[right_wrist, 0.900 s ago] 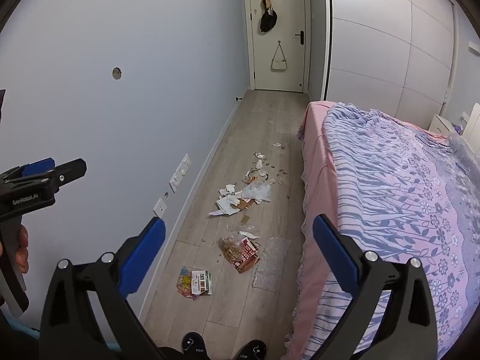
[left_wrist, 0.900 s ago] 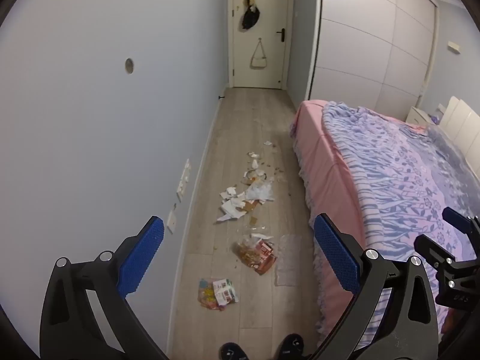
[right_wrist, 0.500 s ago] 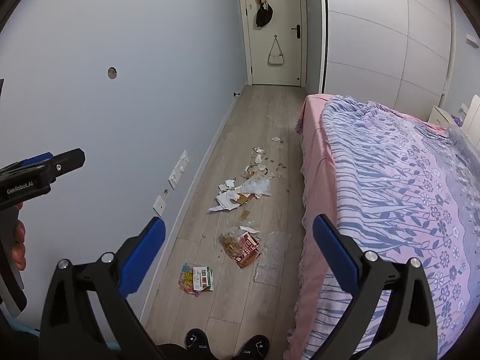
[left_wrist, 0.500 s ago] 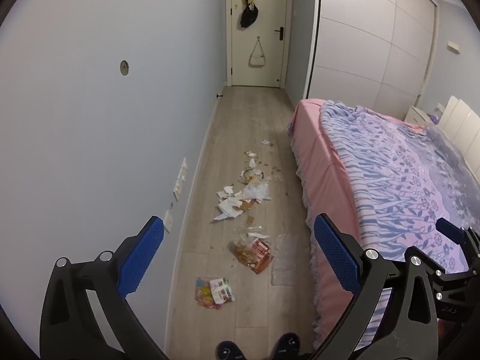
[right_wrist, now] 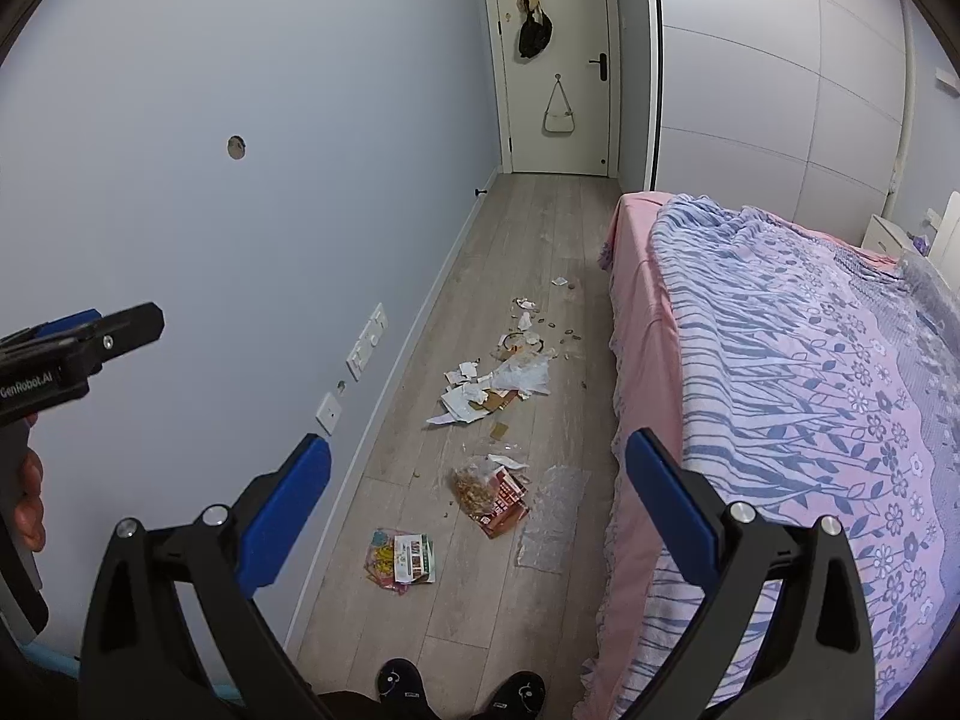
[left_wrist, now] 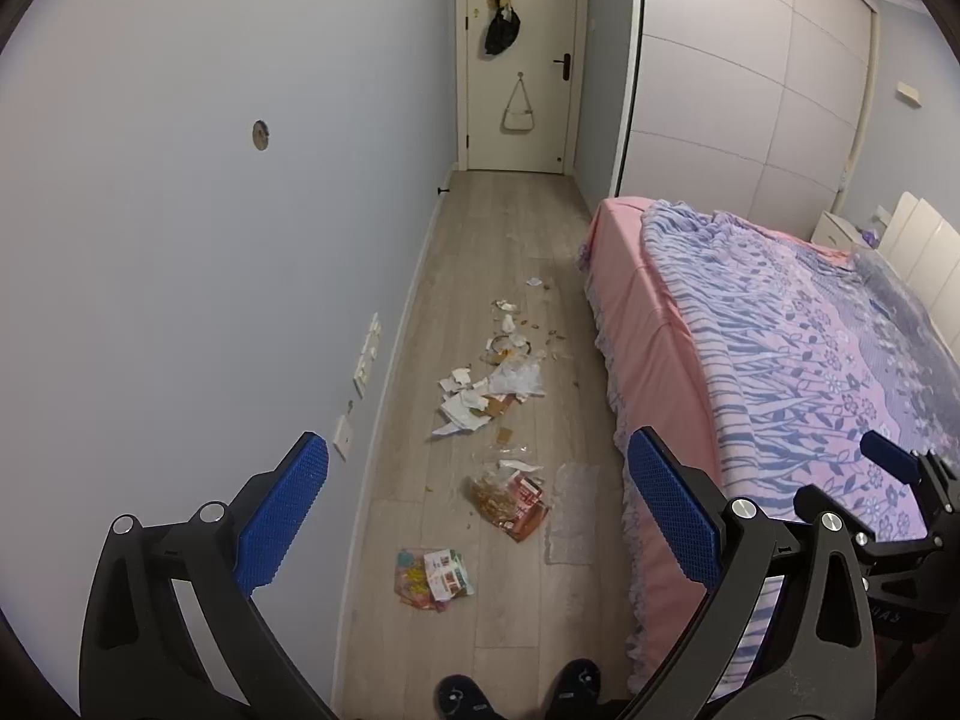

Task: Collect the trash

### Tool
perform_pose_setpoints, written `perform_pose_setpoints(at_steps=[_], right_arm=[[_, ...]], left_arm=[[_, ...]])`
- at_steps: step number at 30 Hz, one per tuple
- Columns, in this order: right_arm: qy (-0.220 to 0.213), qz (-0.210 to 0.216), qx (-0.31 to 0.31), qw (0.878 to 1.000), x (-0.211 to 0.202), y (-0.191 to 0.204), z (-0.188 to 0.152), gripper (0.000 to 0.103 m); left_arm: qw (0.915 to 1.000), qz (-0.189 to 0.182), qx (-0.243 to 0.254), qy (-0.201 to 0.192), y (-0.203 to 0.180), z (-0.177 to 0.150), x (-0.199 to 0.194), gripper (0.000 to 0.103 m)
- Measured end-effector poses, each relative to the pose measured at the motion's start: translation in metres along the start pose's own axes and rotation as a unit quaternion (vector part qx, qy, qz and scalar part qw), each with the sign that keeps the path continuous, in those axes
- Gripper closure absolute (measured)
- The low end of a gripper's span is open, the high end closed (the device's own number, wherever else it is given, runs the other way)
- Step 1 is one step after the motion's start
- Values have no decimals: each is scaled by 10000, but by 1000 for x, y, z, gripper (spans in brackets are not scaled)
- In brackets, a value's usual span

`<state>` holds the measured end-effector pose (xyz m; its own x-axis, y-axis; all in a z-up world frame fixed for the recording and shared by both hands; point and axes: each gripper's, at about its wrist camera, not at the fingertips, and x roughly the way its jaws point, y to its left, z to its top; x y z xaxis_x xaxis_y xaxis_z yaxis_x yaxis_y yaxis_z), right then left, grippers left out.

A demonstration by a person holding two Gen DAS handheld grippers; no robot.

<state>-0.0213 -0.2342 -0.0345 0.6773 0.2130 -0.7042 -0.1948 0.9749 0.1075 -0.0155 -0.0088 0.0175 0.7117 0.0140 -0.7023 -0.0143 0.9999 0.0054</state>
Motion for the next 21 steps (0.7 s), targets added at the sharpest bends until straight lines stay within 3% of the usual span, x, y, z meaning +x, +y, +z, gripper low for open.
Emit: perform_pose_setpoints(at_steps=[21], right_arm=[[16,31,10,10000,-9,8,-14,7]], left_arm=[[9999,-31,-11,150,2,-16,2,6]])
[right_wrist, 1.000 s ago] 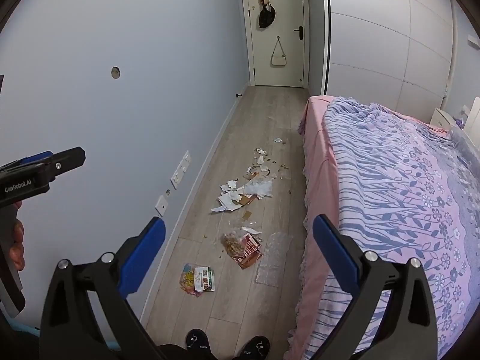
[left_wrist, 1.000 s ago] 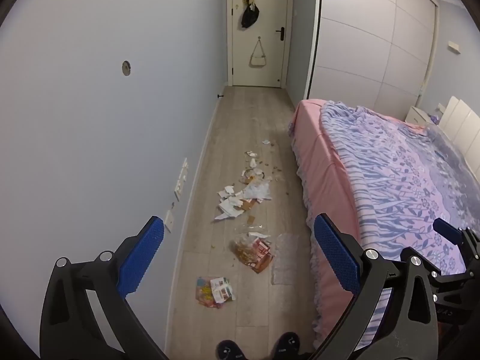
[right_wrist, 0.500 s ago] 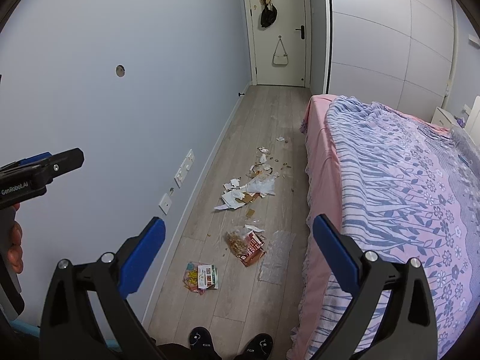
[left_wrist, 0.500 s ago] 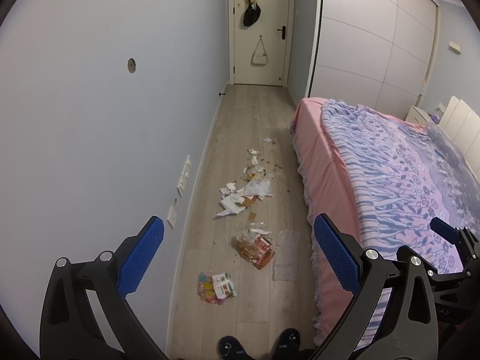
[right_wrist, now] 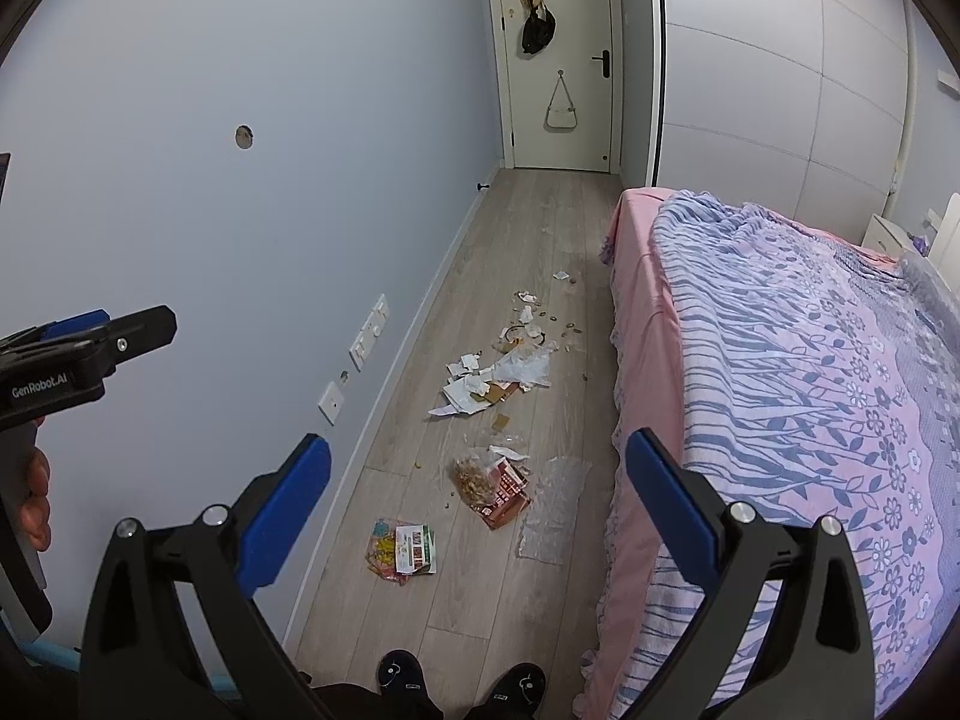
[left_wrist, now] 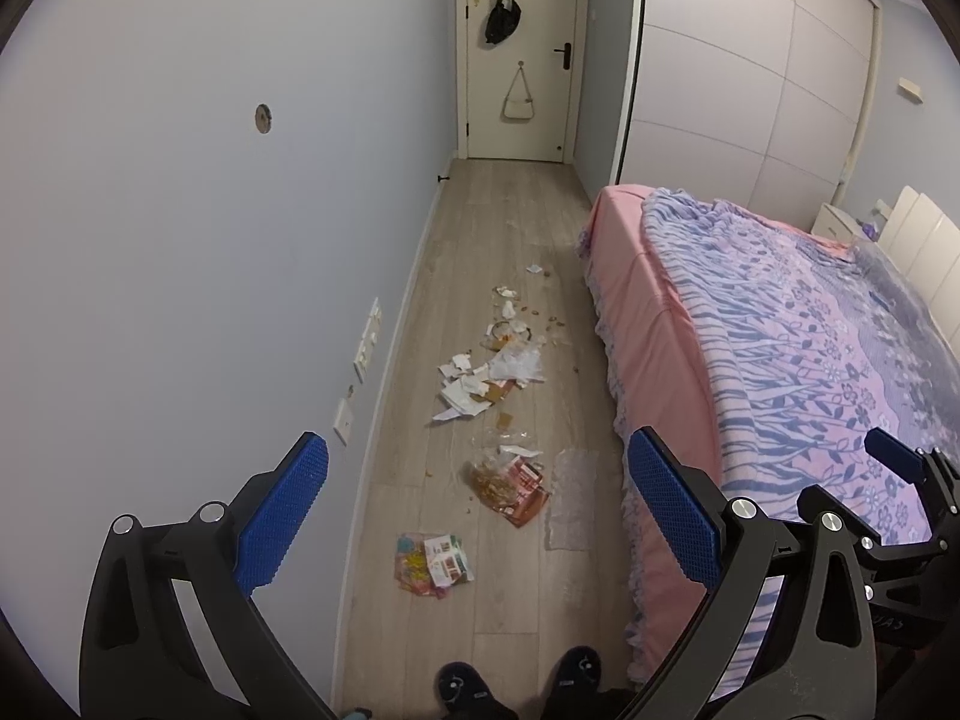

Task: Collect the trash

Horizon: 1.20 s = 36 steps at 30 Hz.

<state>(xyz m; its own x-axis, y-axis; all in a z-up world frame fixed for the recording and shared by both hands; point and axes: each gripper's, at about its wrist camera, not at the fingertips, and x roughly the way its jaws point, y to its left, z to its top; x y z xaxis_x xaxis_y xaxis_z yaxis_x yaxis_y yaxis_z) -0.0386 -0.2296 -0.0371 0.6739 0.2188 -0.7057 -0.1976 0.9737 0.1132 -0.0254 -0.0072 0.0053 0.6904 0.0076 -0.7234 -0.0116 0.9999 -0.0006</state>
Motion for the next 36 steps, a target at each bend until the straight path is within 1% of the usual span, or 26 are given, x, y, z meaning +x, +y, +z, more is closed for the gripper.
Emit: perform_pose_setpoints(at_steps=[6,15,23,32,36], right_arm=[[-32,-53,-108,9999,-1,1,6,7],[-11,24,-164,9999,-2,3,3,7],[19,80,-162,9998,2,3,3,7],[-19,57,-92,9999,3,7,2,7],[36,54,-64,10000,4,3,0,7]], left_arm=[[10000,-2,-24,-23,3,-2,-2,6],[10000,34,-24,13,3,-9,-7,6],[9999,102,-54,53,5,-6,-6,6],[9999,80,50,63,-1,-2,-3,6],[9999,75,65,106,-5,-1,0,6]])
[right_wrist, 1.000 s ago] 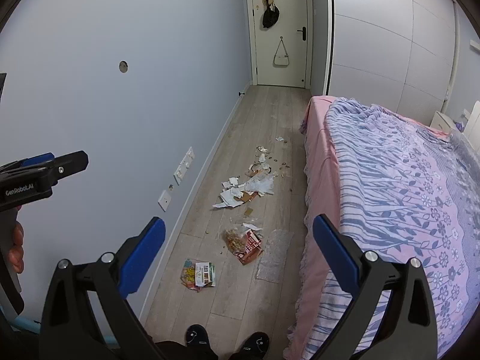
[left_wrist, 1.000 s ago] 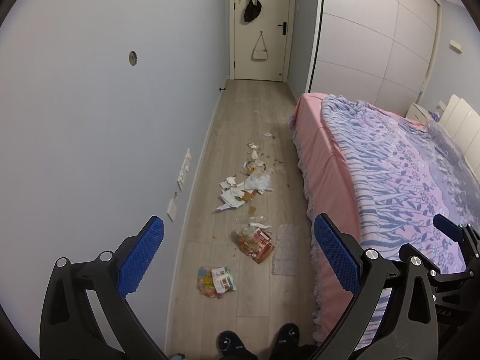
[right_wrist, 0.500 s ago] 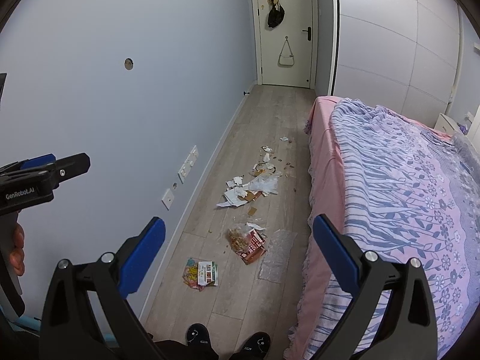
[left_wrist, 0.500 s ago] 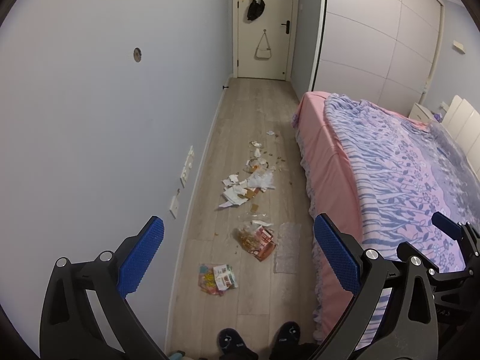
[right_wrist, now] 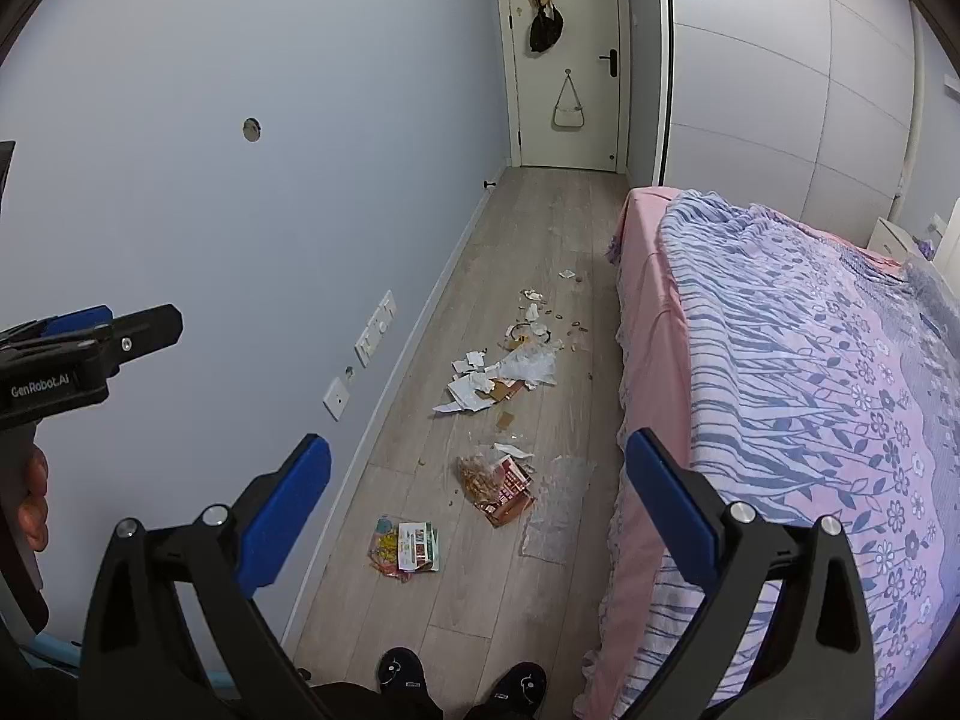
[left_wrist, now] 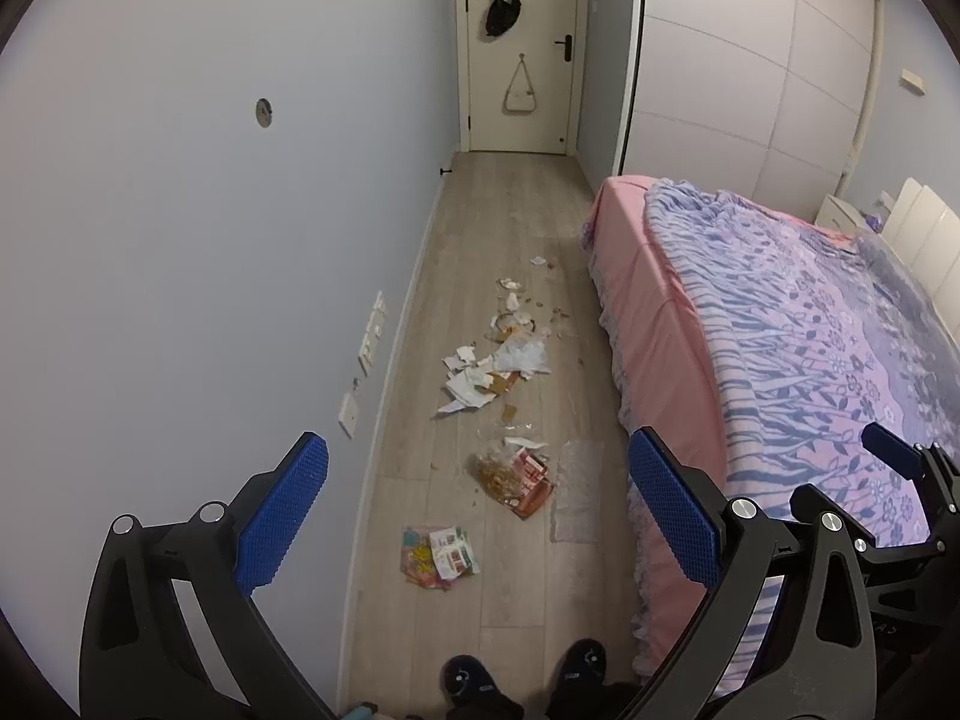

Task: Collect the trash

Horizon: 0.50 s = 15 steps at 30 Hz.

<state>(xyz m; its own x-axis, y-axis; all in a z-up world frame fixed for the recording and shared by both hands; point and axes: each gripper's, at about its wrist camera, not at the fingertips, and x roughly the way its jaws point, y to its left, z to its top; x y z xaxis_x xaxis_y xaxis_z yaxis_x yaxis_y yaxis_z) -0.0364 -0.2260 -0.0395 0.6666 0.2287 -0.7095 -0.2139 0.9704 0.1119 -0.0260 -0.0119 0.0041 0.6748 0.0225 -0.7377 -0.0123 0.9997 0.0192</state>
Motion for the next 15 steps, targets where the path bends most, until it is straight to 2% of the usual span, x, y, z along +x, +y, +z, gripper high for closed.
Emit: perform_pose_setpoints(at_steps=[10,13,15], right_arm=[[80,-14,99,9999,3,-17,-3,7],[103,-23,109,9999,5,-27,-3,7],[29,-184,62,9998,5,-39,1,7]], left_arm=[[9999,-18,63,125,-16,-5,12,6],[10000,18,29,41,-19,-5,17,6],[10000,82,-10,-15,-17,-4,25,6]])
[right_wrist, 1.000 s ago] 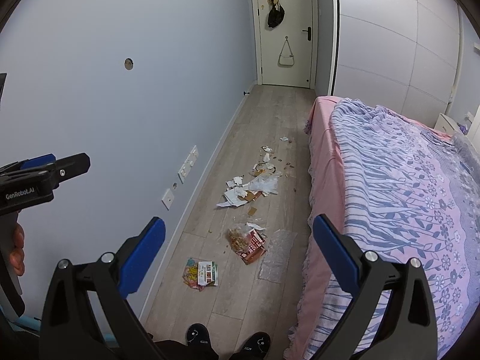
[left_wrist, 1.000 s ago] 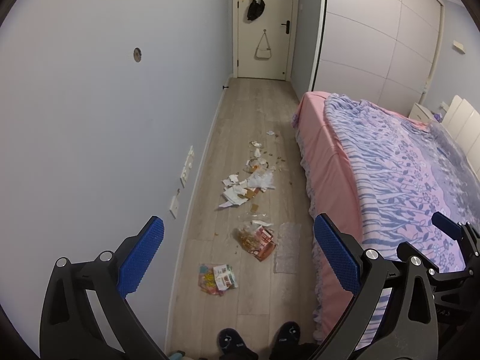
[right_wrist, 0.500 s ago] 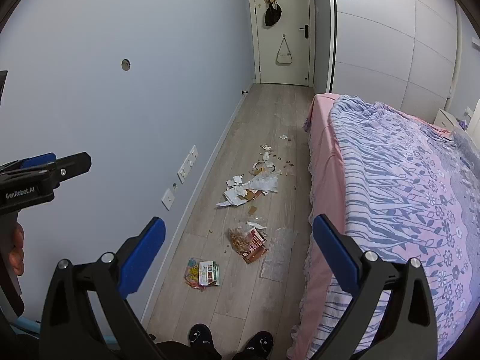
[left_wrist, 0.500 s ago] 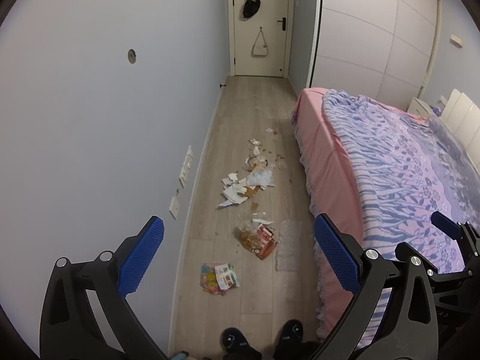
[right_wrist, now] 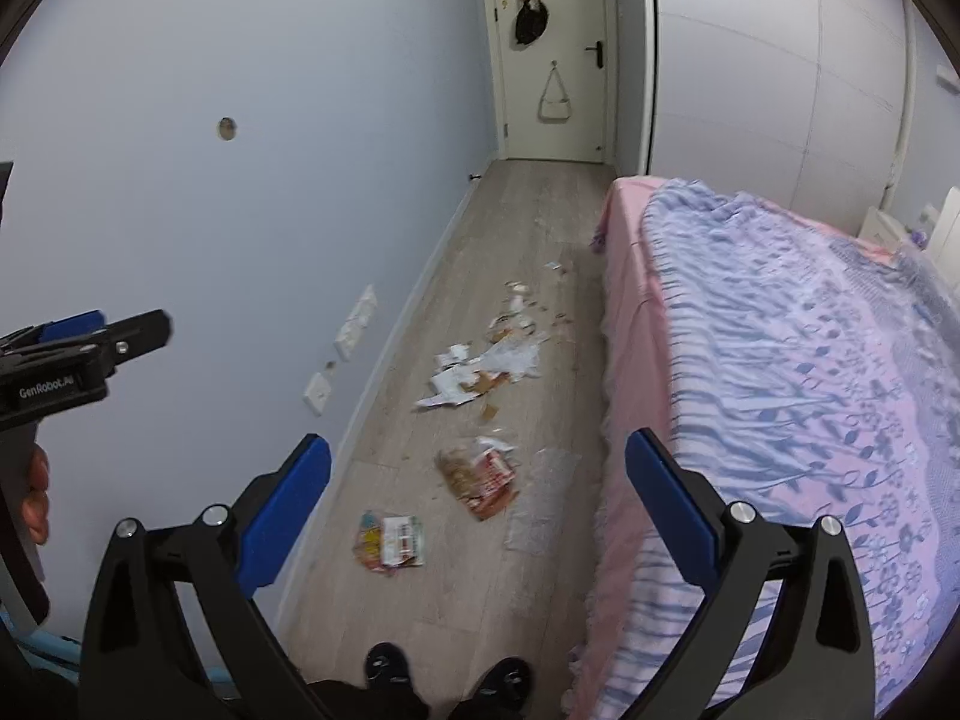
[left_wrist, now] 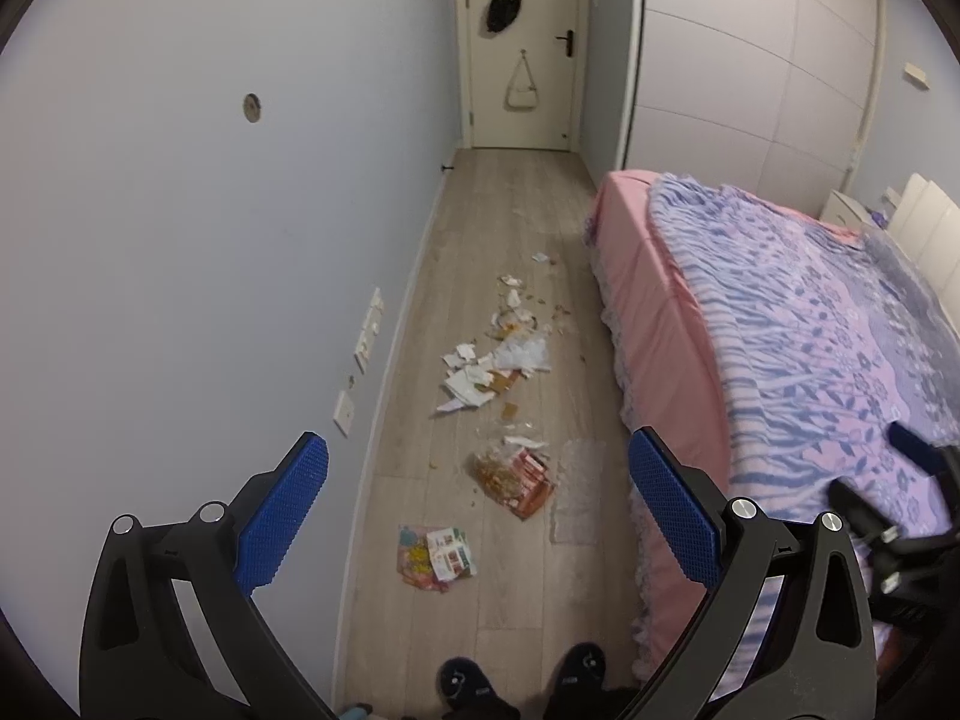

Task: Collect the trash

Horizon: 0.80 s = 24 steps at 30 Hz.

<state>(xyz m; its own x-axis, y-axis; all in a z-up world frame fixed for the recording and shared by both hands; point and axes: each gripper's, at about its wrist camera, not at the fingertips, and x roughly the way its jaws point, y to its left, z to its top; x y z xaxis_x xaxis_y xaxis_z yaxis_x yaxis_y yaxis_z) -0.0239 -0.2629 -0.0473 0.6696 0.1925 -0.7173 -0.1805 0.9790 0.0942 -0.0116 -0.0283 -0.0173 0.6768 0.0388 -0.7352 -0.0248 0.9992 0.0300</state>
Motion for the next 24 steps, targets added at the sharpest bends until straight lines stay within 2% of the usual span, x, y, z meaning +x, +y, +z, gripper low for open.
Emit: perform_pose_setpoints(at_steps=[2,4,7,10,14,17,24], right_arm=[[-152,-84,39,9998,-1,-20,8,7],[-204,-50,-31,9998,1,-32,13,7],[-324,-154,-342,9988,4,-44,14,7],[-339,-116,-595,9976,10,-50,7,7],[-224,222,-678,9972,20,-56,-1,7],[-72,442,-831,9955,30,-53,-4,7],[6,732,-1251,9894,54,-37,7,7]], left_arm=[[9995,-221,157,131,-3,0,9,6],[9988,-386,298,94,-8,-2,13,6],[9990,-432,116,18,-11,-7,18,6],[9995,-237,-206,67,-9,-12,25,6],[9977,-229,-567,285,-9,-25,36,6],[9975,-236,-544,389,-12,-35,37,6],[9990,-80,-360,270,-8,-48,31,6]])
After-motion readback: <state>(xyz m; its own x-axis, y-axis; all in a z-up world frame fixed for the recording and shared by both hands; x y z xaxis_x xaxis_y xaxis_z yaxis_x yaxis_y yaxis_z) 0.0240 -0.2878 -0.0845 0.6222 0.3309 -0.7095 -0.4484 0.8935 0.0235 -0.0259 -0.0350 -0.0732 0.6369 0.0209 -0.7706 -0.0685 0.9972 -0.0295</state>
